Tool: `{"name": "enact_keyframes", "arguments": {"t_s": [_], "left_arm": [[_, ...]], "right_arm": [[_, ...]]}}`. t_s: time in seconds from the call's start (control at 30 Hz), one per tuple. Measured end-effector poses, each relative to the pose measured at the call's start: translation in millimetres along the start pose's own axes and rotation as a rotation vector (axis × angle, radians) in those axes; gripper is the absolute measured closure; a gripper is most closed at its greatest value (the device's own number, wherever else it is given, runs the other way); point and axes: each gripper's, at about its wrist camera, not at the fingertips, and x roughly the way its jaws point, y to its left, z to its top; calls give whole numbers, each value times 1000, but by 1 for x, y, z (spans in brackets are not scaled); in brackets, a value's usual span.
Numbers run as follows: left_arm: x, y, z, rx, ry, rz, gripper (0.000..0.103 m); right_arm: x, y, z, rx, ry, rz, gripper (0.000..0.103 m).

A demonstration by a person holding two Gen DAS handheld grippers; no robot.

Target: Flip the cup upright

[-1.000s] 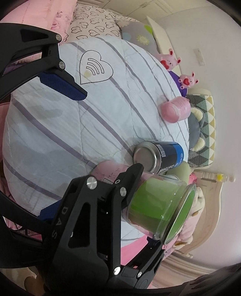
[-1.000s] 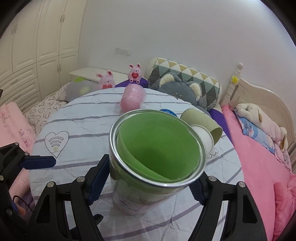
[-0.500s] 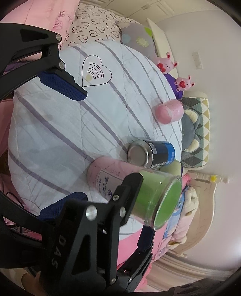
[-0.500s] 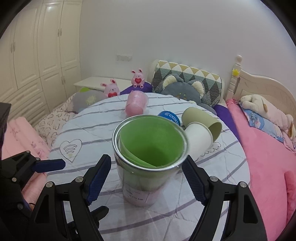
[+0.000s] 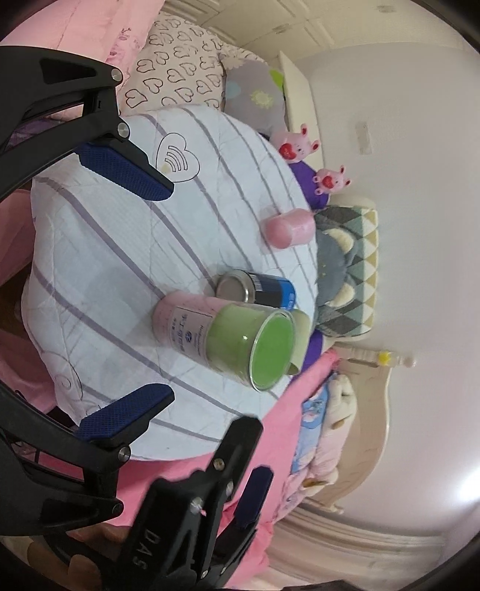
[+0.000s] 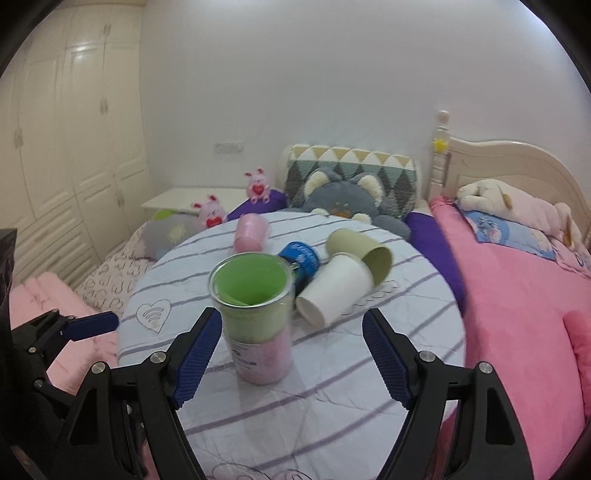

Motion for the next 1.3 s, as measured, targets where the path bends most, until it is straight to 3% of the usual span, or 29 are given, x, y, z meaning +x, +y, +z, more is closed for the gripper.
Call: {"name": "enact_keyframes", "arguments": {"t_s": [0.27, 0.63, 1.3], "left_arm": [[-19, -16, -1, 2, -64, 68, 2], [-42, -44, 0, 55, -139, 161, 2], [-35, -66, 16, 68, -162, 184, 1]], "right_arm": [[-31, -28, -3, 78, -45, -46, 23], [-50, -47, -11, 109, -39, -91, 23], [-47, -67, -9, 103, -81, -64, 23]]}}
